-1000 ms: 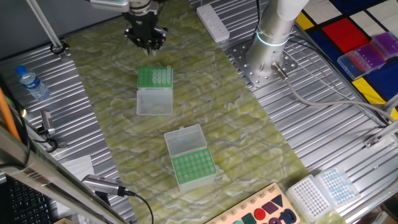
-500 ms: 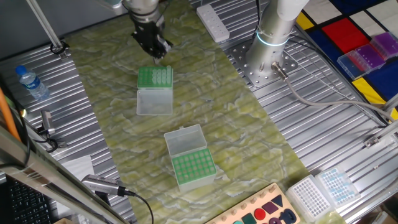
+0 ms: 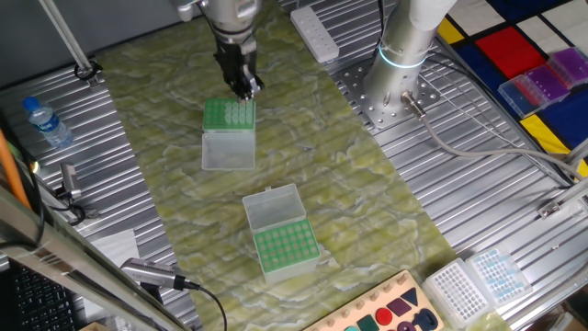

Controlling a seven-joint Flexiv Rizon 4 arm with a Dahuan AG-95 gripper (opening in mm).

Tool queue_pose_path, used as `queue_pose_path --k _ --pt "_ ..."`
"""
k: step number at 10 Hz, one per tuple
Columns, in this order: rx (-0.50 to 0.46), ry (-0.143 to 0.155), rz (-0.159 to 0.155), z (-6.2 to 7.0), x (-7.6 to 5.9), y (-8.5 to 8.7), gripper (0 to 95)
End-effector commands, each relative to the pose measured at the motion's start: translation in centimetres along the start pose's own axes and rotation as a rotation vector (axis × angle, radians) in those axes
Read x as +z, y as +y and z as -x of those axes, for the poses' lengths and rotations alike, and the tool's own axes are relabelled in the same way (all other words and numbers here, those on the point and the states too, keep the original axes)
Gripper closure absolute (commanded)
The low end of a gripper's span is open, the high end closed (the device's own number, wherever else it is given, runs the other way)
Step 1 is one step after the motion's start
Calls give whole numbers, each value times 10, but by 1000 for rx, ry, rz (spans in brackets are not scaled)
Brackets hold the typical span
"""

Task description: Transfer all large pipette tips from one holder to another

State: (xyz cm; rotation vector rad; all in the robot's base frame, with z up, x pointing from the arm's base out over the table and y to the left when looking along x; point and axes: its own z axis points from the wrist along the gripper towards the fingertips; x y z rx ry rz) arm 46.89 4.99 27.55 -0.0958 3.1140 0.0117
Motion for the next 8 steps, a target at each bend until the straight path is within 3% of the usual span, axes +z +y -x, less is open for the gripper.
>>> queue_pose_path --k 1,3,8 --pt "114 -12 80 -10 17 14 950" --pt "111 2 75 -8 9 15 950" --pt "99 6 77 -8 11 15 950"
